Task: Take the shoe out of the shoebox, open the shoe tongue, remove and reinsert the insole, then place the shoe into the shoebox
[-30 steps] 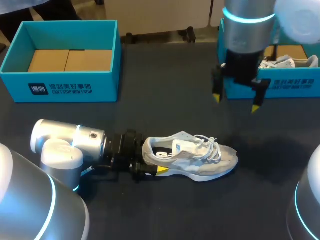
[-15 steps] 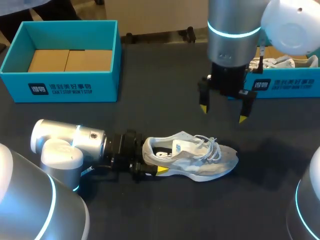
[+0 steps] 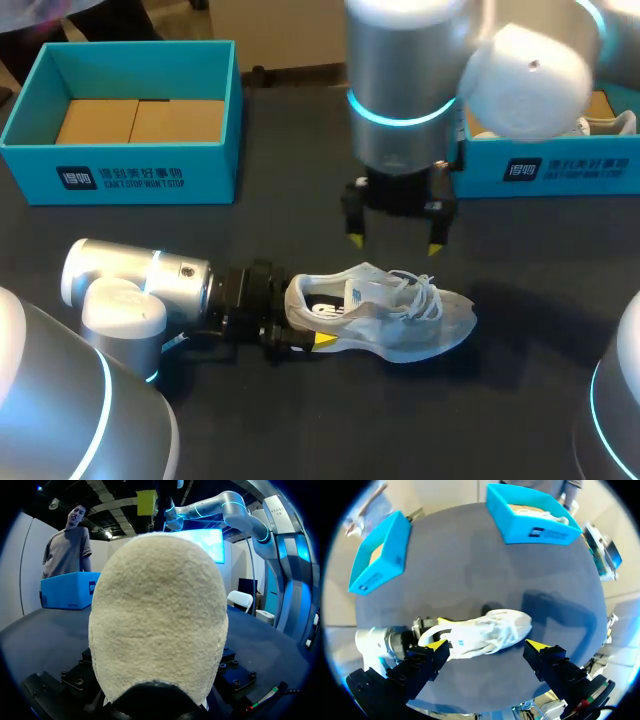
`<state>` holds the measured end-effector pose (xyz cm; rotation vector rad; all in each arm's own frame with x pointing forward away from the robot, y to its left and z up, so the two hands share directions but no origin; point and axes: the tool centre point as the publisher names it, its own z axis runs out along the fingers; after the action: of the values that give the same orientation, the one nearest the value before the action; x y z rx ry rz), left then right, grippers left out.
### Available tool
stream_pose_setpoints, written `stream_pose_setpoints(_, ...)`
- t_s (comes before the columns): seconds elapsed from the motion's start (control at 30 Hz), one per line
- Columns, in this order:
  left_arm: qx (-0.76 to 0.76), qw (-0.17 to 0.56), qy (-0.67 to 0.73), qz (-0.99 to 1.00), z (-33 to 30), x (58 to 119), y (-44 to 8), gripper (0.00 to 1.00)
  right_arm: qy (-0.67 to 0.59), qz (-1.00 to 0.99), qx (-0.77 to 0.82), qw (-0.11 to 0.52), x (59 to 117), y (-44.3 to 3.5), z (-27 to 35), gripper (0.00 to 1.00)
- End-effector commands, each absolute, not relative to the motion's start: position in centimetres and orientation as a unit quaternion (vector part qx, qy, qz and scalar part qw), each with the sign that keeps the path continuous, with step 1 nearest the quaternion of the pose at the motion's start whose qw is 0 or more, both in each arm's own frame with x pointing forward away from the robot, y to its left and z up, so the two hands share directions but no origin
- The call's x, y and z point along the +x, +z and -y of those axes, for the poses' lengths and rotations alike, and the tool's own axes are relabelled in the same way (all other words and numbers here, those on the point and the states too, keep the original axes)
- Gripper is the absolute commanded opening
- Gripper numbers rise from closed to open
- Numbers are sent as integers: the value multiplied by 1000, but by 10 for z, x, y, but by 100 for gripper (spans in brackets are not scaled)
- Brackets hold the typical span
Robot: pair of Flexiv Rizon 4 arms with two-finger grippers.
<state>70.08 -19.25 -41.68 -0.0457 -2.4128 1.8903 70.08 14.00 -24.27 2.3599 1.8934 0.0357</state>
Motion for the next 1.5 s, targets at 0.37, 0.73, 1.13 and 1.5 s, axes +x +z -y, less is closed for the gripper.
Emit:
stream_pose_setpoints(0.37,-15,38,616,787,193,702,-418,0,-55,-609,785,96,706,-264,-184,100)
stream_pose_setpoints(0.73,-15,38,616,787,193,702,-418,0,-79,-590,794,121,694,-294,-196,100)
stream_pose_setpoints(1.13,-15,38,616,787,193,702,-418,0,-91,-565,807,142,683,-323,-192,100)
stream_pose_setpoints(1.5,-15,38,616,787,193,702,-418,0,-93,-549,815,163,684,-342,-183,100)
